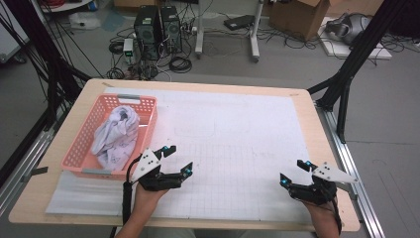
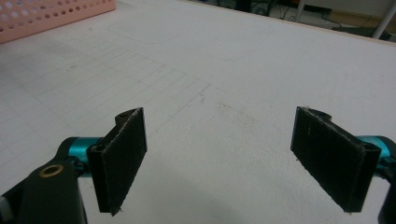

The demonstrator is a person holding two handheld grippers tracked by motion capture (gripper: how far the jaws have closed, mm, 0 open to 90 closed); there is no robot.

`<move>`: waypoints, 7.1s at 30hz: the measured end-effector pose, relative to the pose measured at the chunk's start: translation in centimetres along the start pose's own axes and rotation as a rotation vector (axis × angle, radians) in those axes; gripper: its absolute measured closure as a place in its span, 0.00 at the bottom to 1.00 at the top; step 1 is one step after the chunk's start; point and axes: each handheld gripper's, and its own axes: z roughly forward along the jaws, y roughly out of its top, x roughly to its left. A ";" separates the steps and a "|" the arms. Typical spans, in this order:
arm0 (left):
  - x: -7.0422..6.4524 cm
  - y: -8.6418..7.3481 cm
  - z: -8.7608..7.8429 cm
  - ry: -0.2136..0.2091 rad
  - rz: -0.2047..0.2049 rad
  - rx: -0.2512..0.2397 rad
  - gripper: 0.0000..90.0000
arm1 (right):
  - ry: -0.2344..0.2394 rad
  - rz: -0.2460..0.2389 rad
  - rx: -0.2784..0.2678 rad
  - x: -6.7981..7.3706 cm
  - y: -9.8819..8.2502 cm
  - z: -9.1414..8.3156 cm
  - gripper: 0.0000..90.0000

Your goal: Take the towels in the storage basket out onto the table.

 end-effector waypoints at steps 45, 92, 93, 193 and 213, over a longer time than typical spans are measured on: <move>0.0 5.5 -1.7 -0.065 0.006 -0.033 0.20 | -0.003 0.017 -0.005 -0.2 -0.2 -0.3 0.16; 16.6 6.5 -6.3 0.413 -0.048 0.409 0.19 | 0.004 0.038 0.021 -0.5 -0.4 0.0 0.16; 17.0 6.0 -6.0 0.429 -0.061 0.458 0.19 | 0.004 0.038 0.022 -0.5 -0.4 0.0 0.16; 6.1 11.5 -1.7 -0.173 0.024 -0.126 0.57 | 0.025 0.031 0.022 0.0 -0.2 0.0 0.16; -0.2 4.6 8.8 -0.301 0.013 0.063 0.55 | 0.024 0.036 0.032 -0.1 -0.4 -0.1 0.16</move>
